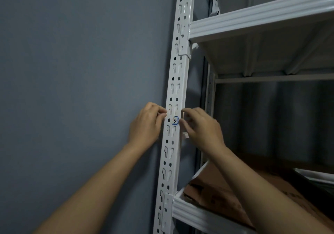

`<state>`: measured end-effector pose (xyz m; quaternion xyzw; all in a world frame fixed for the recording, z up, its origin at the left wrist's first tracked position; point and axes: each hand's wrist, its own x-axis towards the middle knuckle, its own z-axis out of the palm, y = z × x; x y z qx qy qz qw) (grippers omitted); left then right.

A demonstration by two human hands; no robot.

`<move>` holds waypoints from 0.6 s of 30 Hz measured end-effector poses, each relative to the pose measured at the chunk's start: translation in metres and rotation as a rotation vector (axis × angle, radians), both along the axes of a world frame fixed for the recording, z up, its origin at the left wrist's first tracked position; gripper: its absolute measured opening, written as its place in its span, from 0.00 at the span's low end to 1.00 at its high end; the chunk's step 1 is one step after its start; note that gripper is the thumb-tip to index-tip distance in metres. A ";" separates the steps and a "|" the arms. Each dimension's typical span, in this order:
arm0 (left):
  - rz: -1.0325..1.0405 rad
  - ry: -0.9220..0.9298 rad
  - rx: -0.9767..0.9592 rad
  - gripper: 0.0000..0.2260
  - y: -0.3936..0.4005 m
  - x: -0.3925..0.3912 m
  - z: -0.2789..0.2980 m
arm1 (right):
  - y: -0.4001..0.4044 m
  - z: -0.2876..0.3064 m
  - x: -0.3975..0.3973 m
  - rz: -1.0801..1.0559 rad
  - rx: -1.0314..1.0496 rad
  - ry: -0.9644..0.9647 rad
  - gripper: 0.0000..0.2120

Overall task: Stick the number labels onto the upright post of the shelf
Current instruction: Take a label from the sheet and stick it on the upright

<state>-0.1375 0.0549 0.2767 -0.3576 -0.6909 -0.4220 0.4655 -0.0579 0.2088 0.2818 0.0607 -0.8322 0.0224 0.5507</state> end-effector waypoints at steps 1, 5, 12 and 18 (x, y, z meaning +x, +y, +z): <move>-0.008 0.008 0.007 0.04 0.000 0.000 -0.002 | -0.001 0.004 0.002 -0.010 0.117 0.062 0.13; -0.043 -0.102 0.050 0.12 0.006 0.003 -0.008 | -0.003 0.022 -0.001 -0.061 0.404 0.117 0.06; -0.312 -0.434 0.161 0.22 0.022 -0.004 -0.003 | -0.018 0.047 0.008 -0.274 0.634 -0.141 0.10; -0.365 -0.532 0.151 0.19 0.024 -0.001 0.005 | -0.037 0.055 0.007 -0.400 0.687 -0.255 0.13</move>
